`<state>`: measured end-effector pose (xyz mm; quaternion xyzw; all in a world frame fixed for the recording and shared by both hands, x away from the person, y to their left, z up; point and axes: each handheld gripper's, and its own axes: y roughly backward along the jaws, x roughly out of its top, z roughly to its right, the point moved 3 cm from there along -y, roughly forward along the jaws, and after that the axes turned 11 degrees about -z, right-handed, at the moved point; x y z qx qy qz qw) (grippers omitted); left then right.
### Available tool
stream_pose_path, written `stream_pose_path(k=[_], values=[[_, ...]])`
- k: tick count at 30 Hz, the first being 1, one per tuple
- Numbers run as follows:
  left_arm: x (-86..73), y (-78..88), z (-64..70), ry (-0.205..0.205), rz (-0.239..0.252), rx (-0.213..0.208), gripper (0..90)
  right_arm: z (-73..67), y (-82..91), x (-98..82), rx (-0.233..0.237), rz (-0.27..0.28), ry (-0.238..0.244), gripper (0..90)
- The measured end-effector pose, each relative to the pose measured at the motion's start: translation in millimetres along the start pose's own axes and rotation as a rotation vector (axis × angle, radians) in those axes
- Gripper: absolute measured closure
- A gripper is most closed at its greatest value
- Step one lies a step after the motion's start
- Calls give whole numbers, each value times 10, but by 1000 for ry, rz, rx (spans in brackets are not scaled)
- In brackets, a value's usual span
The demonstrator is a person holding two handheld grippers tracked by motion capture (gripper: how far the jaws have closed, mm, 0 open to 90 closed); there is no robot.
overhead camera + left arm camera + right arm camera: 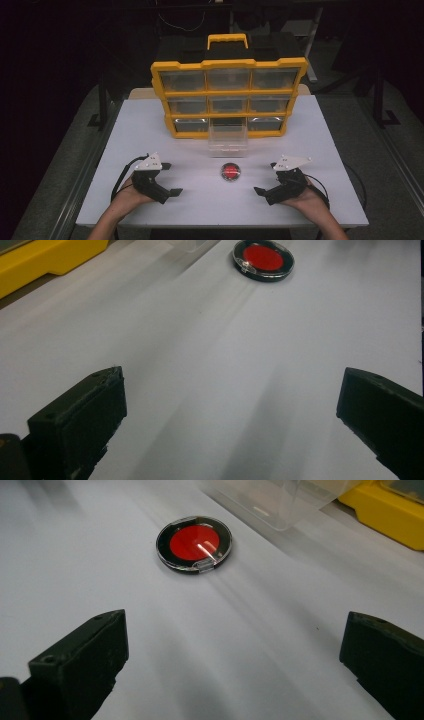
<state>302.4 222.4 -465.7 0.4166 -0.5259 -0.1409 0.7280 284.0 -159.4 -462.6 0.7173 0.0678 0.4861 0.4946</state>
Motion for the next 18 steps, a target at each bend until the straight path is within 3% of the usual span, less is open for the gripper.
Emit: stream_pose_path(k=[18], values=[[-13,-12,5,5,-22,-10,0,-12,4,98,-4,4,8,0]])
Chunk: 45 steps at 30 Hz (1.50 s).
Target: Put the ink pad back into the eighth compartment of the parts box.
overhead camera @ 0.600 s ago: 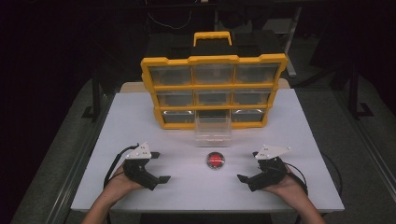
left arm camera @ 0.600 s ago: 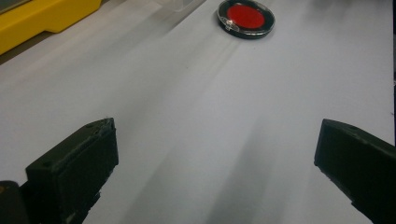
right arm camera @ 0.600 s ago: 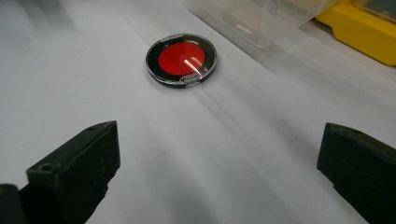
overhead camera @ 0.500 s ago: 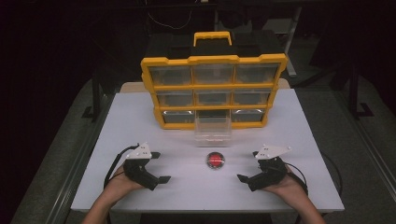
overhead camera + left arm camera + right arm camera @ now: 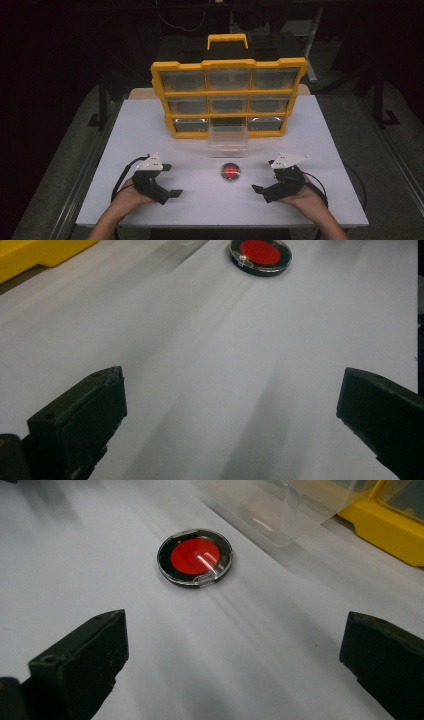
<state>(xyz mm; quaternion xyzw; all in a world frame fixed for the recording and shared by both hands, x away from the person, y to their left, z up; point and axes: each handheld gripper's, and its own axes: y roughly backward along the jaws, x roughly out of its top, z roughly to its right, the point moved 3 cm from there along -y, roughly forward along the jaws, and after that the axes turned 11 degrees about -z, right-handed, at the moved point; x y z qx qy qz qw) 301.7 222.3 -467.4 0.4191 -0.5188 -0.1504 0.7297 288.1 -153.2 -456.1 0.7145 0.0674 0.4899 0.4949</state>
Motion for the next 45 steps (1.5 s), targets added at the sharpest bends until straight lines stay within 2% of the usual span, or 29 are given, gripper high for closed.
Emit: stream_pose_path(k=[13,28,35,37,45], values=[[2,22,4,9,10,5,0,-22,-34,72,0,-20,22,0],[4,26,13,-3,6,16,0,-25,-62,137,12,-26,23,0],[6,27,-1,14,12,23,0,-21,-82,171,19,-29,19,0],[7,28,2,6,13,32,0,-21,-85,183,18,-32,15,0],[9,32,-2,6,10,25,0,-31,-110,213,10,-43,21,0]])
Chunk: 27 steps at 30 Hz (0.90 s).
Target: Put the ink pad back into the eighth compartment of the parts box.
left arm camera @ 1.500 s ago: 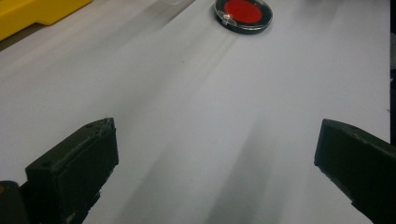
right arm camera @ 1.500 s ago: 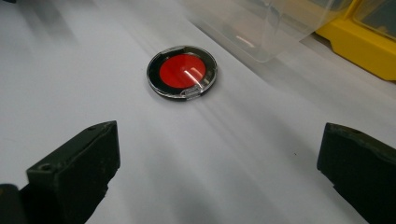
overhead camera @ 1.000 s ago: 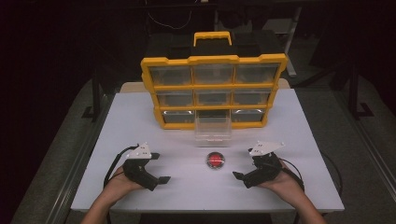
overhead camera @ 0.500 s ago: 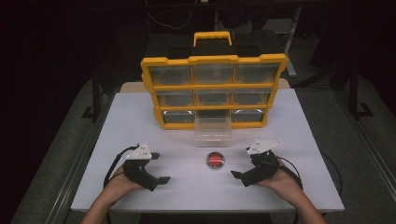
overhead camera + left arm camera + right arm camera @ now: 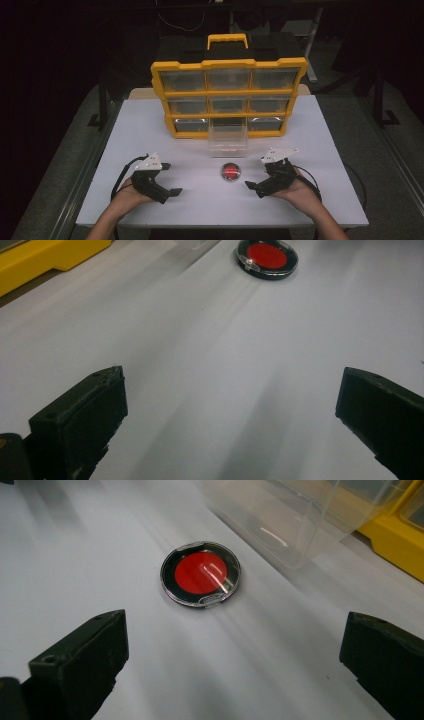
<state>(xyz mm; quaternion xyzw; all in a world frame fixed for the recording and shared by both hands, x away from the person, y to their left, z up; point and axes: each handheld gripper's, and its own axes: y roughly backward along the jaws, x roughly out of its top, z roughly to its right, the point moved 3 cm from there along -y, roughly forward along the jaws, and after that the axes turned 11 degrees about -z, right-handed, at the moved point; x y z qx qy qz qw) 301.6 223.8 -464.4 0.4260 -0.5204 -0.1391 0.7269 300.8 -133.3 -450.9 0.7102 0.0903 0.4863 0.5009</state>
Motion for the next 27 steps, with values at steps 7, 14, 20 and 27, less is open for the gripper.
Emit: stream_pose_path(k=[7,14,20,27], values=[[4,-6,10,-4,-6,2,0,5,-13,12,0,-10,0,0],[3,-4,10,-3,-2,5,0,-2,-58,64,11,-23,-5,0],[5,-3,15,-9,-2,4,0,-9,-90,110,22,-28,-10,0],[3,-4,18,-9,-1,-1,0,-29,-127,166,29,-31,-5,0]])
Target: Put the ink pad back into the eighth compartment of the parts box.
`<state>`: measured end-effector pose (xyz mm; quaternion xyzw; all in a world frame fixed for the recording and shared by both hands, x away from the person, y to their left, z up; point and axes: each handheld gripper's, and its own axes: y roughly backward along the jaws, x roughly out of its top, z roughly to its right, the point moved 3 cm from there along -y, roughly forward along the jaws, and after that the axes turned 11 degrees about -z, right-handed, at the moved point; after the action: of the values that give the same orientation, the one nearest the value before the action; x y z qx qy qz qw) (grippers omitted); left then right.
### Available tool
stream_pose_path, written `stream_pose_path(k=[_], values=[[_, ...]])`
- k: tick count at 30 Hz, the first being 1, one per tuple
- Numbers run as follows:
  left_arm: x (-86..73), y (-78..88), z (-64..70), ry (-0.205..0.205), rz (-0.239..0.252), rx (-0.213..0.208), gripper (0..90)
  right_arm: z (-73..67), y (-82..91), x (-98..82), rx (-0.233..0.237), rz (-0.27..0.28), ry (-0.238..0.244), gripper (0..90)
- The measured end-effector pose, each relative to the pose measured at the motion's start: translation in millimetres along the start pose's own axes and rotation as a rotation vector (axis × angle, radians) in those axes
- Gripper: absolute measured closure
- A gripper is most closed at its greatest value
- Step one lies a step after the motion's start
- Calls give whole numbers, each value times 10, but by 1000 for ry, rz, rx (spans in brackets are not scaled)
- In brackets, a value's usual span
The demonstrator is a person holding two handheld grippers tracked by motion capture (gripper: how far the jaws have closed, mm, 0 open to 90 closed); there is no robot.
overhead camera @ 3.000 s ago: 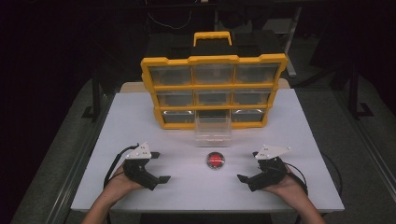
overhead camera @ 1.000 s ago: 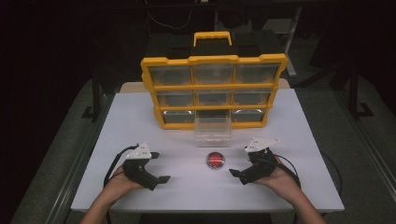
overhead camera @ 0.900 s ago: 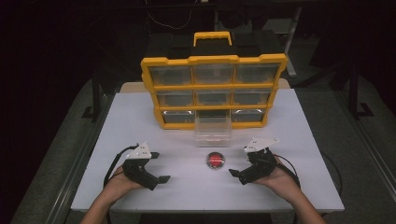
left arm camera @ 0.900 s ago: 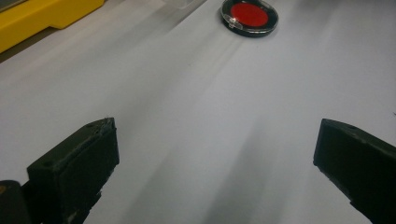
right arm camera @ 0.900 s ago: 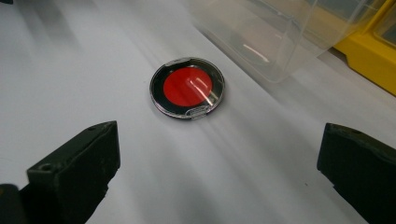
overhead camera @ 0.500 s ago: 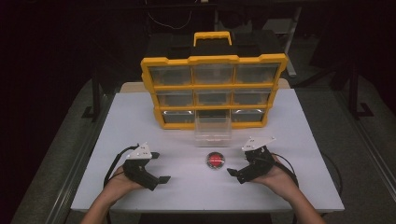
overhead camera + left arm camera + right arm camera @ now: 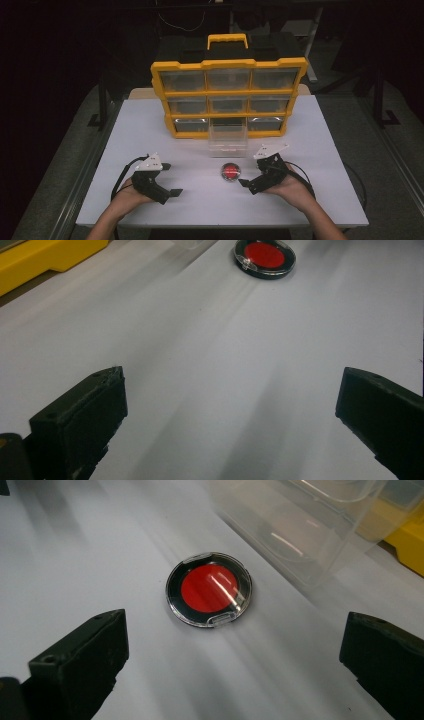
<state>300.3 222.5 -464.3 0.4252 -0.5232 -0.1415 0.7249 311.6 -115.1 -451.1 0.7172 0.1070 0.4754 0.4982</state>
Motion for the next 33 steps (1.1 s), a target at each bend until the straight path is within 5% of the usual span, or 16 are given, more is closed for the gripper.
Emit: stream_pose_path(k=[33], values=[[3,-6,24,-6,4,-5,0,-101,-174,167,23,-27,21,43]])
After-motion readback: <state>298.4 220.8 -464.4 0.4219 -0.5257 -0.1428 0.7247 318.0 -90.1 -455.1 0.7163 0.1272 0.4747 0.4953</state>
